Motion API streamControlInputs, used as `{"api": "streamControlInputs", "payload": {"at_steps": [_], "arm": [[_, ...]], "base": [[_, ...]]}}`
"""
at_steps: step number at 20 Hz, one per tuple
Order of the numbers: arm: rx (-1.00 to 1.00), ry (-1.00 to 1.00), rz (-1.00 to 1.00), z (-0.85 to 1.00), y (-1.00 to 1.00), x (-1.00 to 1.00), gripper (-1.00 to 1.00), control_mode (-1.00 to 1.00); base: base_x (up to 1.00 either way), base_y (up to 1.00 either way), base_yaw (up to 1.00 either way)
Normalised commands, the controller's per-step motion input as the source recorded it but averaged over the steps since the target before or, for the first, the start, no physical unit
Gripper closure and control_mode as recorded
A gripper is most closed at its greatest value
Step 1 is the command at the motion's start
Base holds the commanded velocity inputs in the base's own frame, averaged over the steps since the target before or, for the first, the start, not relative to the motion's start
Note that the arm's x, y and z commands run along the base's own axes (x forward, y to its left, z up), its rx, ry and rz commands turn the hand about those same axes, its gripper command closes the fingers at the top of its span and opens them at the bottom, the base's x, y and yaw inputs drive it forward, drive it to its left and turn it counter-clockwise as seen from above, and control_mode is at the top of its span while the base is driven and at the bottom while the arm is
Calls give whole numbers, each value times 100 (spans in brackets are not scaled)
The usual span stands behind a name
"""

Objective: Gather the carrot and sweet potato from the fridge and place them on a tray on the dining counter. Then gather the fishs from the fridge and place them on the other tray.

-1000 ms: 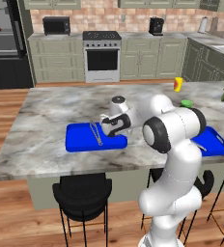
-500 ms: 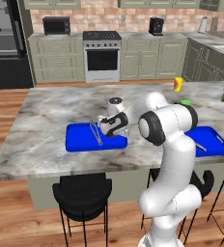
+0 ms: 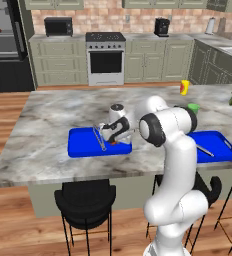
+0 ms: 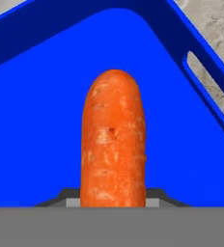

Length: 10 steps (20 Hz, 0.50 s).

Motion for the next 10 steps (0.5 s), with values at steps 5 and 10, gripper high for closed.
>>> {"api": "streamControlInputs", "payload": {"at_steps": [5,10], "arm": [[0,2,7,-22,2,16,-100,-100],[0,3,3,-3,4,-1,-100,-100]], "base": [[0,0,0],[0,0,0]]}}
